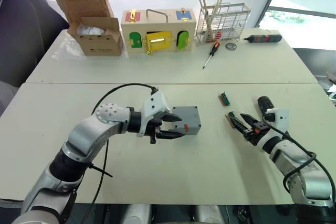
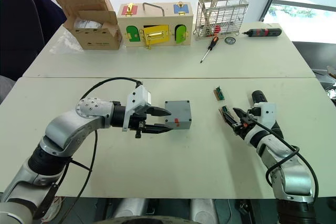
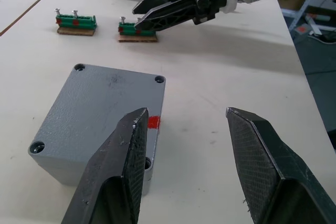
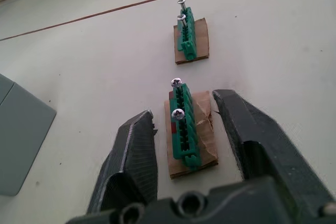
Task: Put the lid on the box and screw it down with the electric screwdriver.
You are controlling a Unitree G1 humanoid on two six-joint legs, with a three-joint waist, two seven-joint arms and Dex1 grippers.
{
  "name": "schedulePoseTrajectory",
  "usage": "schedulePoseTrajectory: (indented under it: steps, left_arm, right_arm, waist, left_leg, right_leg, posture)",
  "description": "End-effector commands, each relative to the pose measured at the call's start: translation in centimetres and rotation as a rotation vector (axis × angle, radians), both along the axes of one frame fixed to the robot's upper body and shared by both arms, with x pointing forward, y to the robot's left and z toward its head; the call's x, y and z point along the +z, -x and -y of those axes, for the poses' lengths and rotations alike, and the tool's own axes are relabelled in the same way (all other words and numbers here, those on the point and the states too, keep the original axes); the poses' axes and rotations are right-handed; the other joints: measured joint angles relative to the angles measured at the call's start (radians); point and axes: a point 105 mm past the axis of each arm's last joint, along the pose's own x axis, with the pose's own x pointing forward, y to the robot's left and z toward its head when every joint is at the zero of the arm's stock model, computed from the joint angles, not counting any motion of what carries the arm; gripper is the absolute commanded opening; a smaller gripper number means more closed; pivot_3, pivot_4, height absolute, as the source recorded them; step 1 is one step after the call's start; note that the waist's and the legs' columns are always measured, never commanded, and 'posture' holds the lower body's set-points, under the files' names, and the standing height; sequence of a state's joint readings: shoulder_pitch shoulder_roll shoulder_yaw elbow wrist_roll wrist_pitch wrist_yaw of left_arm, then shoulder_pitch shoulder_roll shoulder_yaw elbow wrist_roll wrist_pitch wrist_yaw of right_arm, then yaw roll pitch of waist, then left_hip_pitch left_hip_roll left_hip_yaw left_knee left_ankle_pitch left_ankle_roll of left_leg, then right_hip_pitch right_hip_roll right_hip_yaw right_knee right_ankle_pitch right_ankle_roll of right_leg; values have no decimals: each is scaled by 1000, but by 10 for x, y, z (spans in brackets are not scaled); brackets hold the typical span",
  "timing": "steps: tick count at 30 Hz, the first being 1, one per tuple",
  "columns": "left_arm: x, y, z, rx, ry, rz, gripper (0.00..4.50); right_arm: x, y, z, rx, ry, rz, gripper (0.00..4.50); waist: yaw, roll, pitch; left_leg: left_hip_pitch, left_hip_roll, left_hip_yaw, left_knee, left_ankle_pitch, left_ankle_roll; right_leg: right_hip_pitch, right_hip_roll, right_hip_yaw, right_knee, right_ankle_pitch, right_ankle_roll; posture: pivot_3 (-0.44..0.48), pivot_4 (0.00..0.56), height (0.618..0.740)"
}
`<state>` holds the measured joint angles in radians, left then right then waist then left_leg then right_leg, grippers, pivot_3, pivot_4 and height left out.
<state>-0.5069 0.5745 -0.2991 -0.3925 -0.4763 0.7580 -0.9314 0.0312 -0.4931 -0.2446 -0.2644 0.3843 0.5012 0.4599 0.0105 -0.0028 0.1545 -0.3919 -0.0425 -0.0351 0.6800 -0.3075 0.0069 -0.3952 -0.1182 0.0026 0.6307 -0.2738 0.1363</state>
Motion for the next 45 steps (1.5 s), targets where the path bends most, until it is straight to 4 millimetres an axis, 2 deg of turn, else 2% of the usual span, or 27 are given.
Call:
schedulePoseTrajectory:
  steps: [1, 2, 10, 18, 23, 25, 27, 29, 32, 35, 45]
  left_arm:
    - [10, -4, 0, 17, 31, 43, 2382]
    - [10, -4, 0, 21, 32, 46, 2382]
    - [12, -4, -1, 22, 30, 48, 2382]
    - [11, -6, -5, 26, 30, 33, 2382]
    - [13, -10, -10, 36, 22, 52, 2382]
    - [23, -18, -18, 62, 27, 80, 2382]
    - [34, -25, -32, 97, 40, 75, 2382]
    - [38, -26, -41, 109, 39, 57, 2382]
    - [39, -27, -56, 141, 17, 34, 2382]
    - [41, -25, -60, 159, 29, 22, 2382]
    - [34, -6, -59, 218, 79, -35, 2382]
  right_arm:
    - [7, -3, -1, 10, 29, 44, 264]
    - [6, -4, -1, 8, 28, 44, 45]
    - [7, -5, -4, 1, 20, 54, 45]
    - [38, 2, -8, 12, 4, 153, 45]
    - [51, 7, -12, 33, 23, 178, 45]
    - [71, 7, -19, 73, 24, 234, 45]
    - [87, 8, -47, 221, -9, 260, 45]
    - [91, 9, -66, 318, -27, 251, 45]
    - [88, 4, -90, 408, -33, 227, 45]
    - [79, -4, -100, 436, -15, 201, 45]
    - [65, -21, -104, 486, 23, 167, 45]
  waist:
    - [1, 0, 0]
    - [1, 0, 0]
    - [0, 0, 0]
    - [0, 1, 0]
    - [1, 1, 1]
    - [1, 1, 2]
    - [-4, 2, 3]
    - [-10, 2, 3]
    - [-21, 2, 4]
    - [-21, 1, 5]
    - [-22, 0, 6]
  left_leg:
    - [0, 0, 0, 0, 0, 0]
    - [0, 0, 0, 0, 0, 0]
    - [0, 0, 0, 0, 0, 0]
    - [0, 0, 0, 0, 0, 0]
    - [0, 0, 0, 0, 0, 0]
    - [0, 0, 0, 0, 0, 0]
    - [0, 0, 0, 0, 0, 0]
    - [0, 1, 0, 0, 0, 0]
    - [0, 2, -1, -3, 0, 0]
    - [-1, 1, -1, -3, 0, 0]
    - [-1, 0, 0, -1, 1, -2]
  right_leg:
    - [0, 0, 0, 0, 0, 0]
    - [0, 0, 0, 0, 0, 0]
    - [0, 0, 0, 0, 0, 0]
    - [0, 0, 0, 0, 0, 0]
    - [0, 0, 0, 0, 0, 0]
    - [0, 0, 0, 0, 0, 0]
    - [0, 0, 0, 0, 0, 0]
    - [-1, 1, 0, 1, 0, 0]
    - [-2, 2, -1, 1, 0, 0]
    - [-2, 1, -1, 1, 0, 0]
    - [-2, 0, 0, 1, 0, 0]
  posture:
    - [0, 150, 730]
    - [0, 150, 730]
    - [0, 150, 730]
    - [0, 150, 730]
    - [0, 150, 730]
    - [0, 150, 730]
    - [0, 150, 730]
    - [0, 150, 730]
    - [0, 150, 730]
    - [0, 150, 730]
    - [0, 150, 730]
